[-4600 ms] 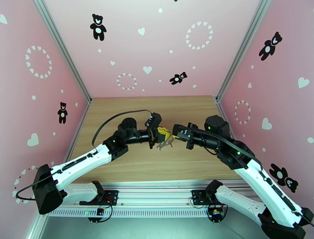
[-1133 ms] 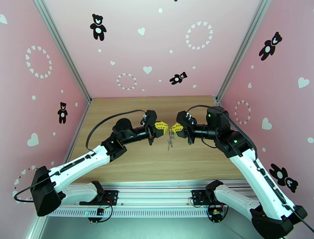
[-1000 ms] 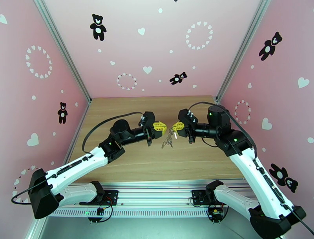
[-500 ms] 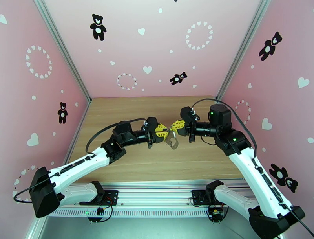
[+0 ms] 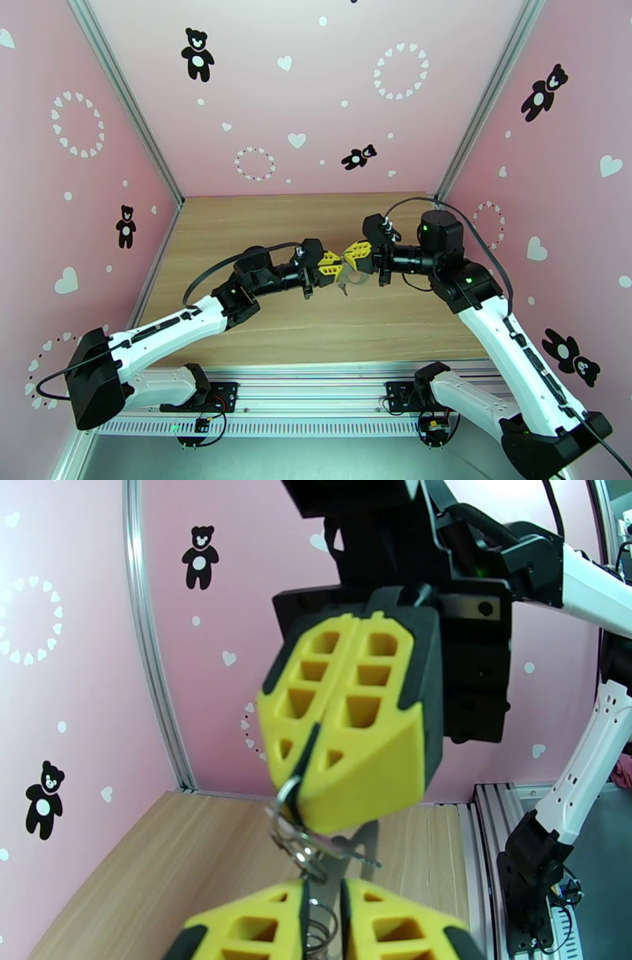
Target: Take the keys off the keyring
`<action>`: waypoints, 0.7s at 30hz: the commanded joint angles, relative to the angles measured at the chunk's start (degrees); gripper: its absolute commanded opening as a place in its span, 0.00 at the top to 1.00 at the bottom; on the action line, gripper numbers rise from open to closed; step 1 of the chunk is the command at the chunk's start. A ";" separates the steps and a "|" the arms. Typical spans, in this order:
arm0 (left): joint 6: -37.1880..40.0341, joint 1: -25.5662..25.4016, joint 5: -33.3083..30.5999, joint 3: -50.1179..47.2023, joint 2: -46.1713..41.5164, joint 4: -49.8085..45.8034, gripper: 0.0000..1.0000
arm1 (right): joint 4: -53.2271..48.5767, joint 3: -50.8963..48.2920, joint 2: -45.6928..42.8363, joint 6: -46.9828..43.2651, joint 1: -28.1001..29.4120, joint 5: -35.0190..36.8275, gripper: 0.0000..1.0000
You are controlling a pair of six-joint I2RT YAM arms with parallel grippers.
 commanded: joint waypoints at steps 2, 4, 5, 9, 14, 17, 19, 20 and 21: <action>-0.73 -0.21 -2.00 -0.87 0.85 3.41 0.83 | 2.60 -0.33 -1.04 0.70 -0.32 -1.84 1.00; -0.82 -0.14 -1.53 -0.66 1.02 3.42 0.85 | 2.68 -0.25 -1.12 0.75 -0.32 -1.79 1.00; -0.93 -0.20 -1.42 -0.64 1.03 3.54 0.85 | 2.66 -0.27 -1.08 0.71 -0.33 -1.84 1.00; -0.82 -0.21 -1.32 -0.84 0.96 3.73 0.89 | 2.35 -0.27 -1.31 0.57 -0.30 -1.87 1.00; -1.57 -0.21 -0.45 -0.47 0.76 3.99 0.93 | 1.59 -0.01 -1.40 0.02 -0.34 -2.02 1.00; -2.75 -0.21 -1.49 0.34 0.64 3.46 0.94 | 0.71 0.49 -1.47 -0.50 -0.25 -1.96 1.00; -3.61 -0.21 -2.24 1.53 0.70 1.80 0.96 | -0.14 0.87 -1.45 -1.09 -0.16 -1.84 1.00; -3.92 -0.21 -2.23 2.08 0.71 1.31 0.96 | -0.66 1.04 -1.41 -1.49 0.01 -1.59 1.00; -4.38 -0.21 -2.29 2.44 0.73 0.93 0.96 | -1.48 1.37 -1.27 -2.18 0.40 -0.95 1.00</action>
